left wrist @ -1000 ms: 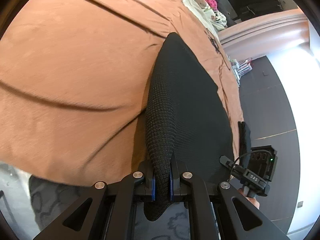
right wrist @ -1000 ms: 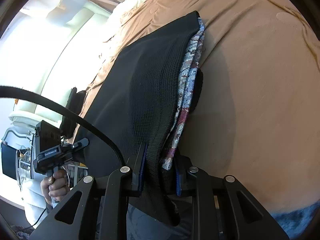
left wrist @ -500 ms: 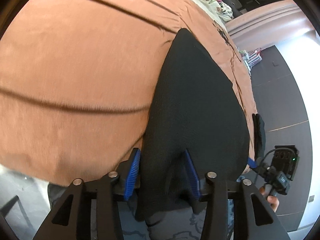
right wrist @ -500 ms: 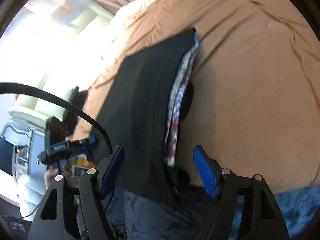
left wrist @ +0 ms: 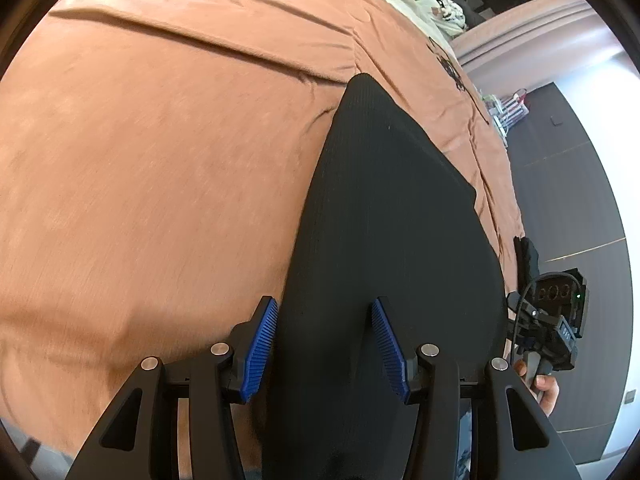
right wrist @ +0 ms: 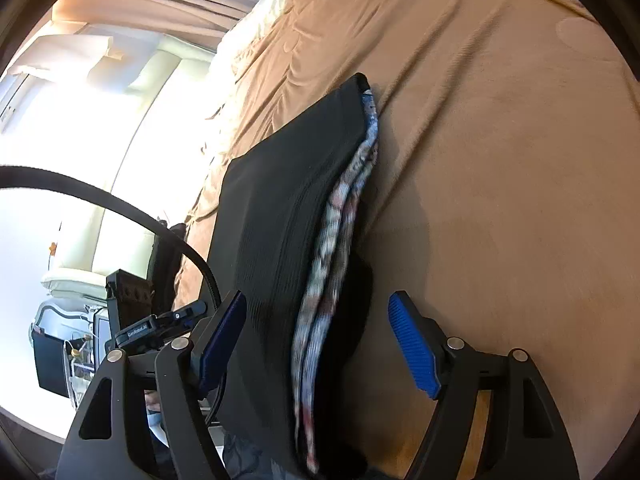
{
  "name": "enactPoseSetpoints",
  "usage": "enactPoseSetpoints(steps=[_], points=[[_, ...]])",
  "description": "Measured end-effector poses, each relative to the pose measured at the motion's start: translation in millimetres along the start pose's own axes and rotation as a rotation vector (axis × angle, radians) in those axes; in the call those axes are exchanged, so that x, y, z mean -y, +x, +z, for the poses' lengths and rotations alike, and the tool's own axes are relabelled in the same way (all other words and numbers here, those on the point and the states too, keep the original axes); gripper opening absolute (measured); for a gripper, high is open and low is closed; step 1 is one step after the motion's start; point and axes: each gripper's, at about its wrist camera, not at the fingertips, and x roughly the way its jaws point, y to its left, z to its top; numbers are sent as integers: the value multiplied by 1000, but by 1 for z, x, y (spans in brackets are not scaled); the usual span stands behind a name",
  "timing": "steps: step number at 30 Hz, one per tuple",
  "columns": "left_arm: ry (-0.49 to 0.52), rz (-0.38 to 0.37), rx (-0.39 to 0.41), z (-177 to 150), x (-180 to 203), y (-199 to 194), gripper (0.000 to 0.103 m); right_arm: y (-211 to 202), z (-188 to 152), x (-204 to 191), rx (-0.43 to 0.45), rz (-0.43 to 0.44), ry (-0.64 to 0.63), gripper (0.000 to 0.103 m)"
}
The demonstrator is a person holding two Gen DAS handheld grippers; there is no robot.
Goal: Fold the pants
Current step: 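Grasp the patterned edge of the black shorts with the right gripper while the left gripper holds the tip, then lift the black shorts with both grippers and carry them toward the headboard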
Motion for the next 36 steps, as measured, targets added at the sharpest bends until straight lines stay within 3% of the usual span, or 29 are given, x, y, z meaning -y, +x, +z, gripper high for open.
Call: enactPoseSetpoints(steps=[10, 11, 12, 20, 25, 30, 36], points=[[19, -14, -15, 39, 5, 22, 52, 32, 22, 0, -29, 0, -1, 72], [21, -18, -16, 43, 6, 25, 52, 34, 23, -1, -29, -5, -5, 66], [21, -21, -18, 45, 6, 27, 52, 33, 24, -3, -31, -3, -9, 53], [43, -45, -17, 57, 16, 34, 42, 8, 9, -31, 17, -33, -120, 35], [51, -64, -11, 60, 18, 32, 42, 10, 9, -41, 37, -34, -171, 36], [28, -66, -19, 67, 13, 39, 43, 30, 18, -9, -7, 21, -49, 50], [13, -88, -26, 71, 6, 46, 42, 43, 28, -1, -42, 51, -56, 53]])
